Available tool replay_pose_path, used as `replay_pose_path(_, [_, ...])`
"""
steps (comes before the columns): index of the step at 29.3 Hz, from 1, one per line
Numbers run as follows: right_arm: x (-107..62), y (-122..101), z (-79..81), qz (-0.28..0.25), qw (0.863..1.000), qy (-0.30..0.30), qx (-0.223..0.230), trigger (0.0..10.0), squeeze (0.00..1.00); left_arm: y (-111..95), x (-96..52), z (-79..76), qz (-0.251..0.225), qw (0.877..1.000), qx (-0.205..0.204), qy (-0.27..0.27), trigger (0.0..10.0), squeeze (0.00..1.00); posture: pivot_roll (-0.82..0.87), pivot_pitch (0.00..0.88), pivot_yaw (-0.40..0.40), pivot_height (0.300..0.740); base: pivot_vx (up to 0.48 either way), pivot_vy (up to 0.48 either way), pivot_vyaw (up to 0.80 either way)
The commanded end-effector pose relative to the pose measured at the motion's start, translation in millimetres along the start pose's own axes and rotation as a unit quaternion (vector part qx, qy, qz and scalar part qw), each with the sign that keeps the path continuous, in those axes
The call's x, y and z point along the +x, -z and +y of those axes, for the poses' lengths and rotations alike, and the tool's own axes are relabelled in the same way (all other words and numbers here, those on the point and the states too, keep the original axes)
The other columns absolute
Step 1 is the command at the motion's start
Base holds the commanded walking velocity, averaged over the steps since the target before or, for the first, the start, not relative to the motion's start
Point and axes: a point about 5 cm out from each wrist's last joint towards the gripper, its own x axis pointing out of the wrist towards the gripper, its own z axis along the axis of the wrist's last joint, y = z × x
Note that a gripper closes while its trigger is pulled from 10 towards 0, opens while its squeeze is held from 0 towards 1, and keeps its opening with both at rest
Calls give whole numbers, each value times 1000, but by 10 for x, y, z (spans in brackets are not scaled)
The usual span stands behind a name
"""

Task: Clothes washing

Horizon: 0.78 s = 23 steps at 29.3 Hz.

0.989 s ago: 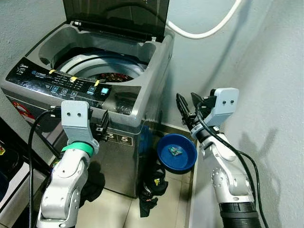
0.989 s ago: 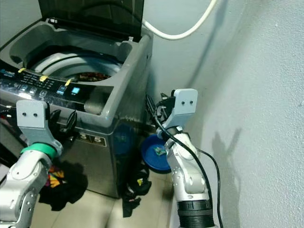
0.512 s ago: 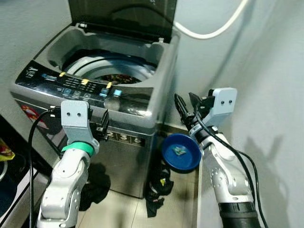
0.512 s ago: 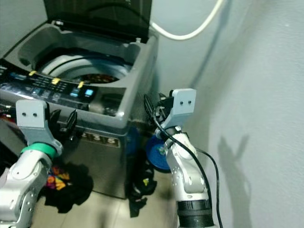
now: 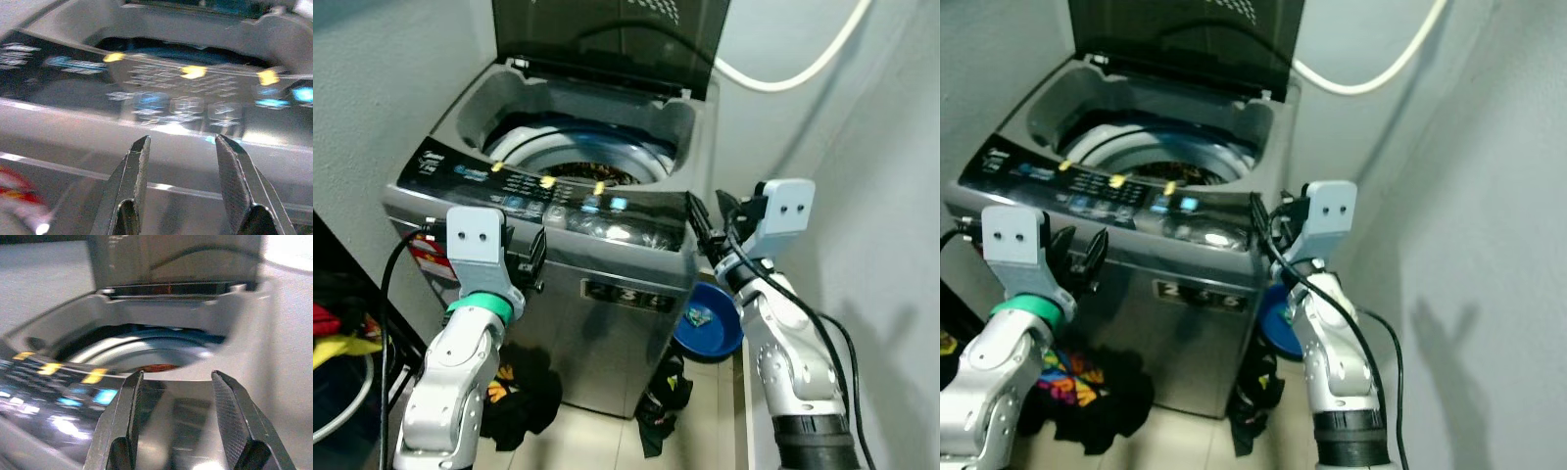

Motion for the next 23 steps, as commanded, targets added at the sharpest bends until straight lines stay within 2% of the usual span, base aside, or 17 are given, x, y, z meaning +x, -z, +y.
replay_pose_path(1, [-2, 30, 16, 7, 1000, -3, 1, 10000, 0, 38, -13, 0, 10, 1000, 0, 3, 10000, 0, 90, 42, 7, 740, 0, 0, 0])
replay_pose_path(16, [-12, 50, 24, 11, 1000, -6, -2, 10000, 0, 45, -8, -2, 11, 1000, 7, 4, 10000, 0, 88, 38, 12, 740, 0, 0, 0])
replay_pose_path(19, [-10, 76, 32, 23, 999, -13, -25, 10000, 0, 47, -7, -2, 12, 1000, 8, 4, 10000, 0, 88, 37, 12, 740, 0, 0, 0])
replay_pose_path(21, [-9, 93, 45, 29, 998, -22, -51, 10000, 0, 51, -7, -1, 13, 1000, 8, 4, 10000, 0, 87, 36, 12, 740, 0, 0, 800])
replay_pose_path(23, [-9, 93, 45, 29, 998, -22, -51, 10000, 0, 51, -7, -1, 13, 1000, 8, 4, 10000, 0, 87, 36, 12, 740, 0, 0, 800])
